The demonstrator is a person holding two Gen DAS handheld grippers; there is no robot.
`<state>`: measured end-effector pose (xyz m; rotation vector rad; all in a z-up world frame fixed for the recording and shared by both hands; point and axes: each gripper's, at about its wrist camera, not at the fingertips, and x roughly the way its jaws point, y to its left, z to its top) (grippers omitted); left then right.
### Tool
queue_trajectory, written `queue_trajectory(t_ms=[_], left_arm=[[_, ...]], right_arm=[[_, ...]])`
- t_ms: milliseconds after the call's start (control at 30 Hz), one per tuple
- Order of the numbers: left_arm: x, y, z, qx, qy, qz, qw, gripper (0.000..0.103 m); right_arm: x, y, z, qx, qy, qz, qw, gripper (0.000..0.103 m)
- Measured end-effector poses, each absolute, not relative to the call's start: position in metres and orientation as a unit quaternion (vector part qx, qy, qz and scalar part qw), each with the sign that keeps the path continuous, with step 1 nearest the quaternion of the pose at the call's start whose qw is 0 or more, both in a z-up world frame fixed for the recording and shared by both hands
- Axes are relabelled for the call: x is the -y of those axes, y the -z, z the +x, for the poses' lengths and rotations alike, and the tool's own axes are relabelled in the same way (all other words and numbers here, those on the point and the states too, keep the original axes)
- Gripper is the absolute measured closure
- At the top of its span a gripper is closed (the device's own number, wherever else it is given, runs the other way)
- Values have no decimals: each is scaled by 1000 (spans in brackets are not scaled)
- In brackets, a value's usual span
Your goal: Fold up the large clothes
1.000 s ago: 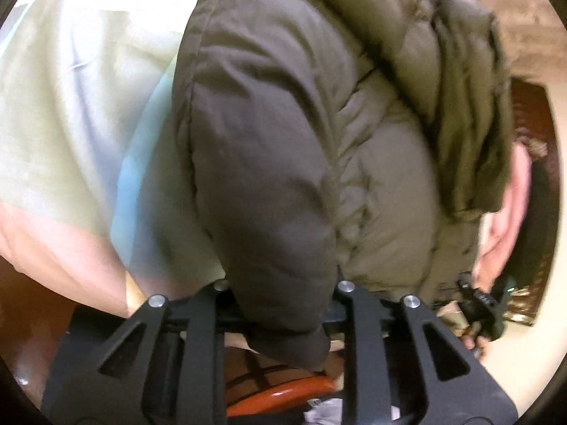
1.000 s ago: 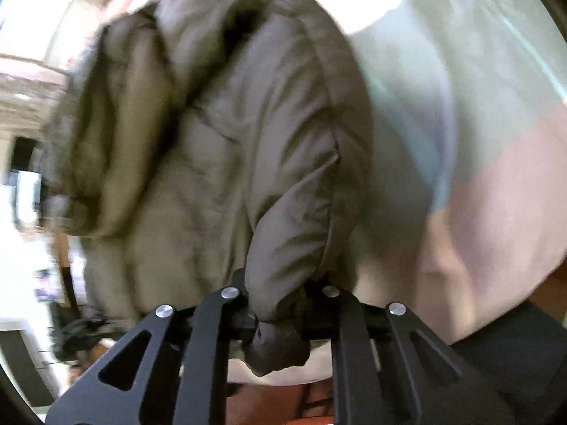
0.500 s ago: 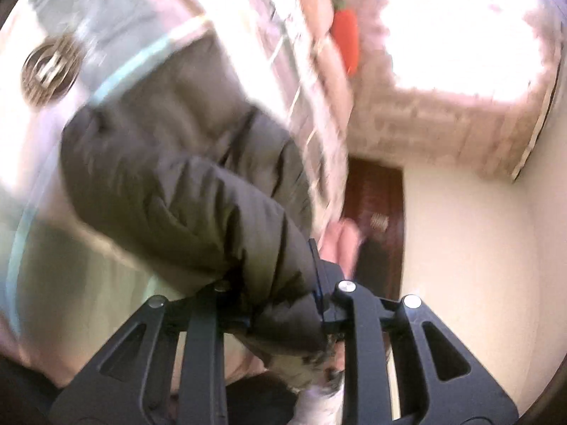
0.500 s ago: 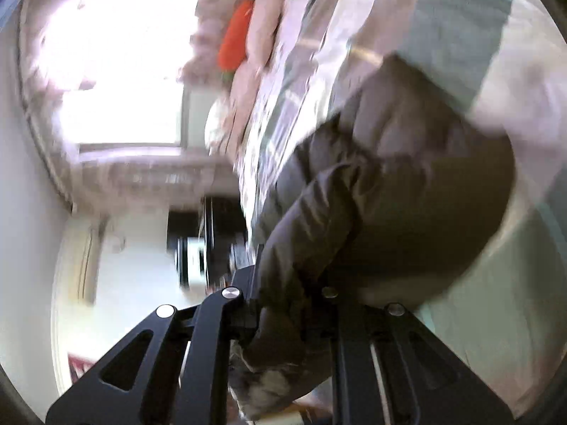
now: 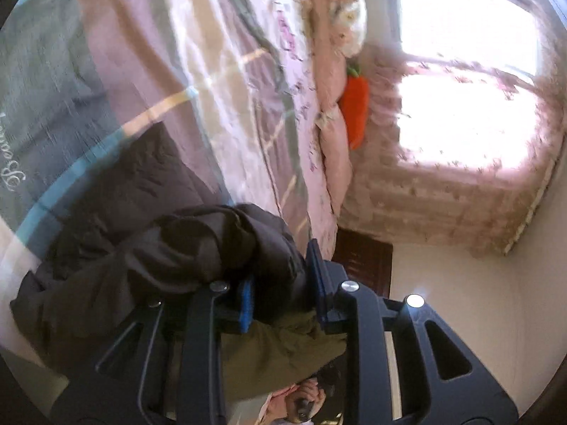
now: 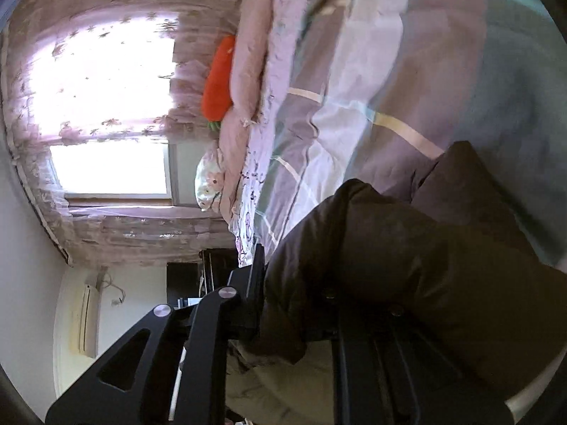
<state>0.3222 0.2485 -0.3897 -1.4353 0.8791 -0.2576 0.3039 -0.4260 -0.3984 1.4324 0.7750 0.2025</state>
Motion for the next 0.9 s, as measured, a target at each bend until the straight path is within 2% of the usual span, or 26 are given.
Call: queue_trajectory(t_ms=[133, 233, 300, 333, 400, 433, 467, 533, 600, 700, 833, 900], left_arm=[[-256, 416, 336, -386, 90, -668, 630, 77], [-264, 420, 338, -353, 86, -695, 621, 77], [-268, 416, 338, -334, 86, -702, 623, 73], [-270, 412, 335, -319, 85, -707, 625, 71], [-274, 401, 328, -305, 73, -705, 636, 65], [-275, 394, 327, -297, 64, -700, 647, 63], [-277, 382, 321, -285, 52, -686, 667, 58], [-280, 351, 311, -260, 41, -655, 708, 55], [-278, 324, 306, -249, 27, -615, 747, 48], [-248, 272, 295, -251, 6, -517, 819, 40], [-161, 249, 300, -334, 49, -397, 853, 40], [-124, 252, 301, -375, 72, -359, 852, 40]], right_arm=[[424, 431, 319, -363, -90, 645, 666, 84], [433, 429, 320, -350, -106, 650, 666, 73], [444, 420, 314, -326, -101, 647, 682, 52], [451, 415, 307, -312, -90, 645, 692, 46], [469, 403, 290, -286, -35, 631, 720, 8], [476, 395, 279, -284, 10, 612, 738, 3], [480, 388, 273, -278, 17, 599, 751, 3], [477, 374, 269, -285, -1, 586, 758, 3], [464, 348, 266, -289, -28, 552, 782, 3], [418, 298, 265, -312, -63, 447, 836, 3], [336, 276, 262, -358, -106, 335, 865, 9], [291, 284, 263, -394, -112, 286, 867, 20]])
